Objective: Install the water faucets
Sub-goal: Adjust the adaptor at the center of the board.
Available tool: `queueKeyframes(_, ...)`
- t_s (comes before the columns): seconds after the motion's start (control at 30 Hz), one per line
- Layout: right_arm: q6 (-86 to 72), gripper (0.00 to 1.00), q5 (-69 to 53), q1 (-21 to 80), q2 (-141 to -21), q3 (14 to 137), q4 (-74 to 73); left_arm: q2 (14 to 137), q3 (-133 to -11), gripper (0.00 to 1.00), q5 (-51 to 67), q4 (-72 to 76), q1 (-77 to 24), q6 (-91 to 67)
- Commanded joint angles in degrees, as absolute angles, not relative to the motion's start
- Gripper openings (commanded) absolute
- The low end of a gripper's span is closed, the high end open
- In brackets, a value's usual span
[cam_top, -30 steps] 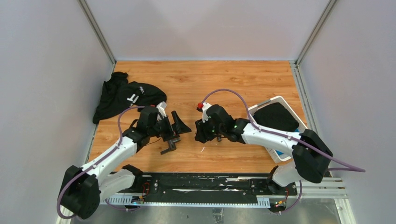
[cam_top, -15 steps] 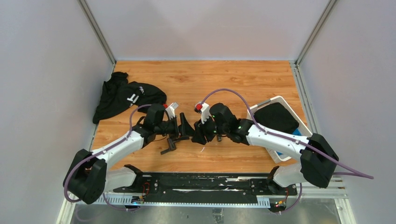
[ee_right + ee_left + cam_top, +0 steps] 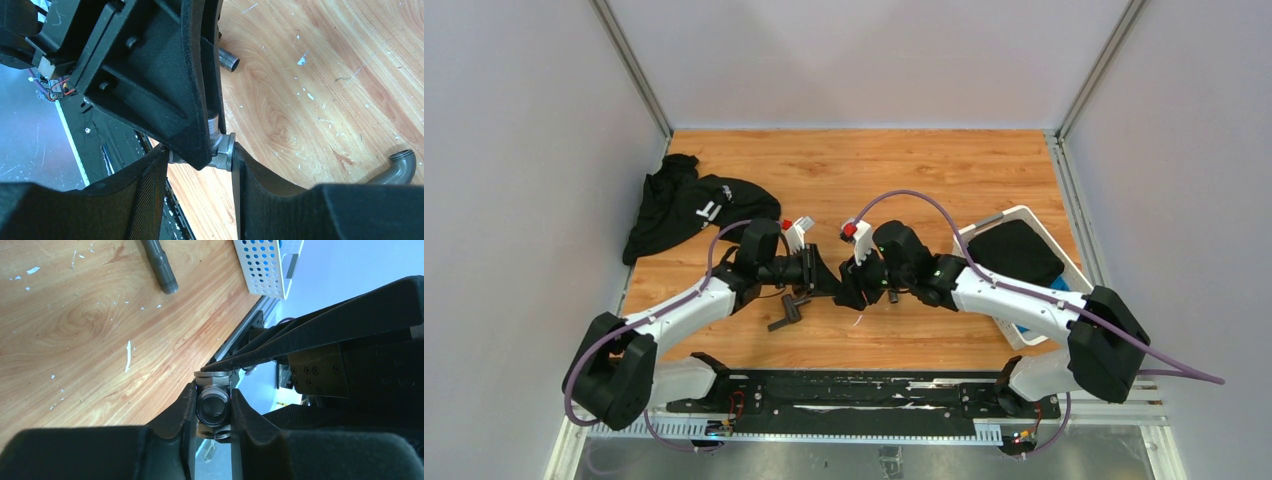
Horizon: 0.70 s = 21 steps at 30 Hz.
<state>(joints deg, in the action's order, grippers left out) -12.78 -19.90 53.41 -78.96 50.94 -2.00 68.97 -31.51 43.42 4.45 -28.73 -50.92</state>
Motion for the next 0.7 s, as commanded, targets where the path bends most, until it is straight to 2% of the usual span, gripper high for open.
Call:
queueKeyframes(0.0,-13.9,0.49,-19.6,53.6,-78.1,51.6,-1.6,67.9,-33.2,0.00,46.5,6.4,-29.3,-51.1)
queueKeyframes(0.07,-15.9,0.64,-19.9,52.2,-76.8,50.8,-1.4,67.3,-33.5,0.00,45.5,6.3,-29.2,-51.5)
queueKeyframes(0.17,-20.4,0.72,-22.4,48.0,-73.2,47.4,1.3,65.2,-34.1,0.00,42.2,4.4,-28.5,-51.2)
queueKeyframes(0.37,-40.7,0.73,-30.8,39.3,-66.8,36.9,17.7,61.3,-33.6,0.00,41.1,8.5,-27.5,-52.3)
queueKeyframes(0.53,-56.8,0.71,-36.1,38.3,-67.9,30.2,43.2,59.6,-34.7,0.00,43.3,11.5,-27.5,-51.3)
queueKeyframes(0.67,-67.5,0.70,-35.9,38.3,-72.4,27.1,62.3,58.4,-35.8,0.00,44.1,11.6,-27.5,-50.4)
